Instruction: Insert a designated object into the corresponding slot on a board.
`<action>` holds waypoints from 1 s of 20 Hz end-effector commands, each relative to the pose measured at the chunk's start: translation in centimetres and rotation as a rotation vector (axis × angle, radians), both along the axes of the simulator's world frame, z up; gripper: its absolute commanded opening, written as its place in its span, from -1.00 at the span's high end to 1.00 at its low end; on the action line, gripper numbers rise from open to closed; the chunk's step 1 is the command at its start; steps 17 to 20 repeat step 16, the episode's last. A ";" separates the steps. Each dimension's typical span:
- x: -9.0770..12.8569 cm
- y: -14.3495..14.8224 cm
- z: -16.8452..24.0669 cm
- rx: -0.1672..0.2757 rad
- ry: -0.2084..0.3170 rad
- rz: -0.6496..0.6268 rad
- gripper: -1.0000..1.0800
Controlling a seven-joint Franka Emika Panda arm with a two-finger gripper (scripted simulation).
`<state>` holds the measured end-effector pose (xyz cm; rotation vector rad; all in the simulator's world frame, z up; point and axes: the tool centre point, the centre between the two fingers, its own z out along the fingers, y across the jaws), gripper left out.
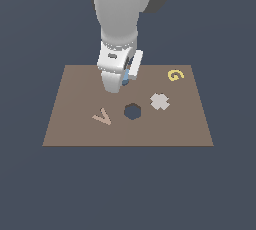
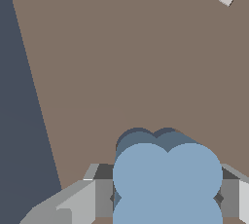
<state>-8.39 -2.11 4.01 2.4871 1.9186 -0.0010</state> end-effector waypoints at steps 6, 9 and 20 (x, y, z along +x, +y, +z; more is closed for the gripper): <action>0.0 0.0 -1.0 0.001 0.000 -0.007 1.00; 0.0 0.0 -1.0 0.001 0.000 -0.007 -0.92; 0.0 0.0 -1.0 0.001 0.000 -0.007 -0.92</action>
